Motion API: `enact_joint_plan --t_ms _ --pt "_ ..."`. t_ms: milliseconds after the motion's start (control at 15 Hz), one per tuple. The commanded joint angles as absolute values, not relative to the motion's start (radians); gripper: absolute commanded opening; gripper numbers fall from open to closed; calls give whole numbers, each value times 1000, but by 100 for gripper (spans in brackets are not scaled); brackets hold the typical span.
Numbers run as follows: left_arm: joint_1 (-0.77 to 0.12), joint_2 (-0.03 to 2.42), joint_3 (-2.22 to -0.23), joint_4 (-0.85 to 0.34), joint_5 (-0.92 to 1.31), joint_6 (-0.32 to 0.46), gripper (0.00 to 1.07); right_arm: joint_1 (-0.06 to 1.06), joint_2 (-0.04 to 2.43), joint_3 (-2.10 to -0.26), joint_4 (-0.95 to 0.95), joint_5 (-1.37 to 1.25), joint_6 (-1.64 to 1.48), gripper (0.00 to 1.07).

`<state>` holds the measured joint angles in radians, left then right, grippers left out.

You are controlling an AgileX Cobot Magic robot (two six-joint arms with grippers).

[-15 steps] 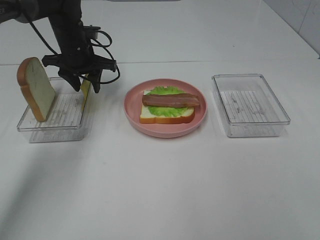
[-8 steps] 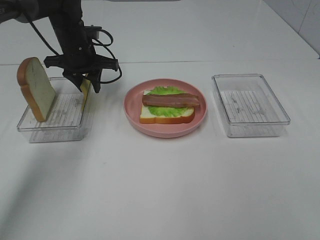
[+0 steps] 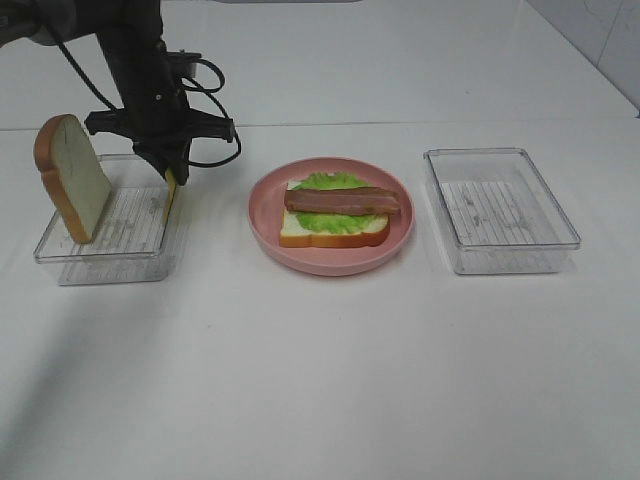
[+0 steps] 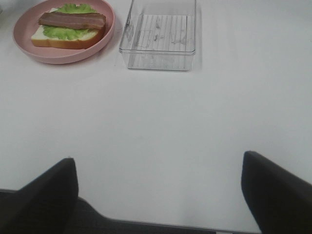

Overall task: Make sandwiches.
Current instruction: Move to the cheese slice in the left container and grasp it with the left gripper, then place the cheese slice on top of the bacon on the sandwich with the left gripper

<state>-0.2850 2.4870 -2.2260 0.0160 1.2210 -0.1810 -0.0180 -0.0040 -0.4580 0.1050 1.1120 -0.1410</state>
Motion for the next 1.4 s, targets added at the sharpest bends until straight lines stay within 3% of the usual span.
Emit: enact_joint_plan --t_ms 67,1000,1133,1400 --pt "-284 2487 -2229 0 1244 -189 0 -23 -33 -456 105 1106 -147 88" --pt "-310 2358 -2261 -7 1311 -180 0 -23 -33 -456 105 1106 -147 88" --pt "-344 2305 -2261 -61 1312 -127 0 -23 -33 -456 105 1106 -147 88" --pt "-404 2282 -2261 -363 1294 6 0 -23 -33 -456 105 1106 -147 88"
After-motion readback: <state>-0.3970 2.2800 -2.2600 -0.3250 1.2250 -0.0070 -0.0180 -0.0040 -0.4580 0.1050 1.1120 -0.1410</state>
